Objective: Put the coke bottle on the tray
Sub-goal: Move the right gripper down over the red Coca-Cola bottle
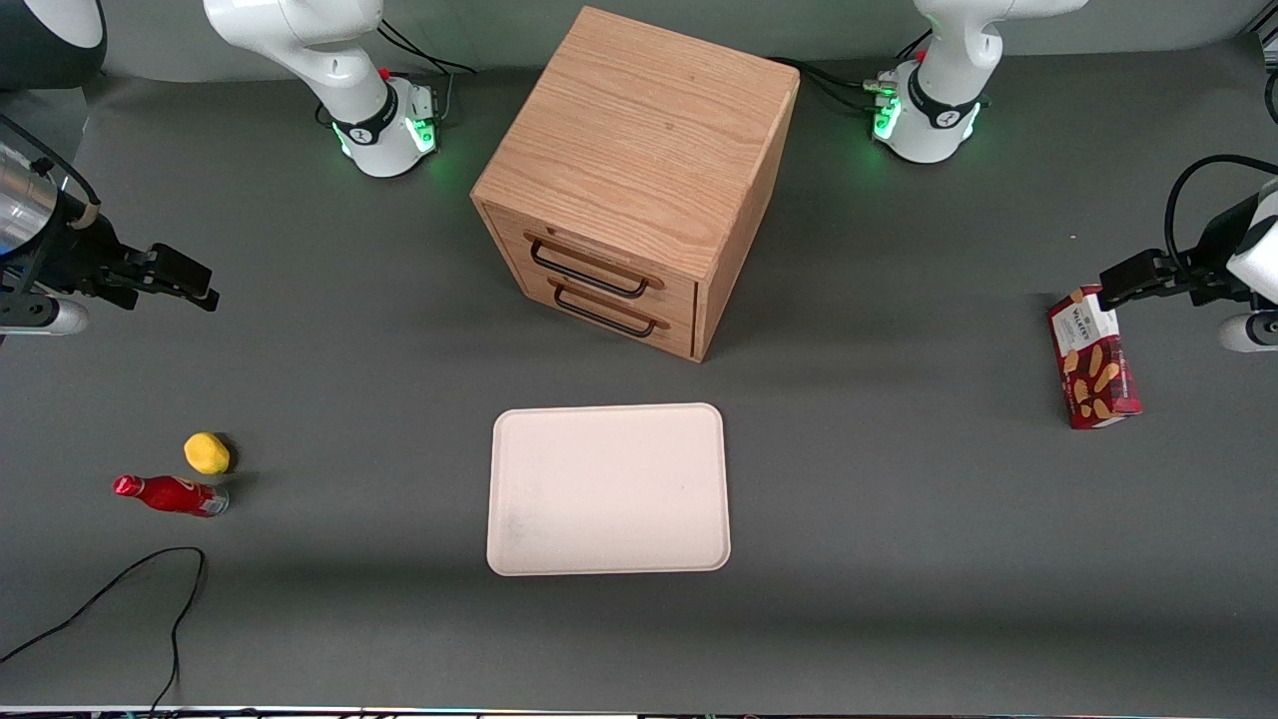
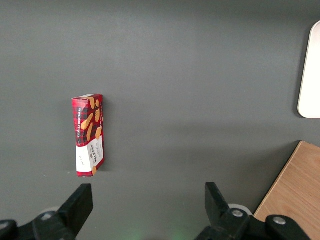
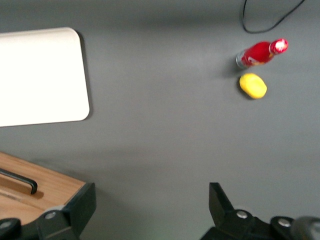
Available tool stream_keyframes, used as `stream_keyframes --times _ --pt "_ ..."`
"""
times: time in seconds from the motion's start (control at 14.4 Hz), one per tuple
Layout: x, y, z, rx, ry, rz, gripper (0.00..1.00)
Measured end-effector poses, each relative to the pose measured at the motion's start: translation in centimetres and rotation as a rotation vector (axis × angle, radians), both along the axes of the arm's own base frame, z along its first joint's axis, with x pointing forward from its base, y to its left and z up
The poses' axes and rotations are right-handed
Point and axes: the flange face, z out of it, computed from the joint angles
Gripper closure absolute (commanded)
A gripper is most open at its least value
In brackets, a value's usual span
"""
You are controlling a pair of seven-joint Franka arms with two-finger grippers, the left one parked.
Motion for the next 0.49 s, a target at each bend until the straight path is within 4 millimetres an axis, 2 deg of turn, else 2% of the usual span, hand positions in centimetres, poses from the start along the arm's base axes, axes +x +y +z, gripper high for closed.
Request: stream_keyframes --times 0.28,0.49 --pt "-0.1 0.3 -0.5 -0.002 0.027 0.004 0.0" --pt "0.6 -1.6 -0.9 -0.004 0.026 -0.016 0.0"
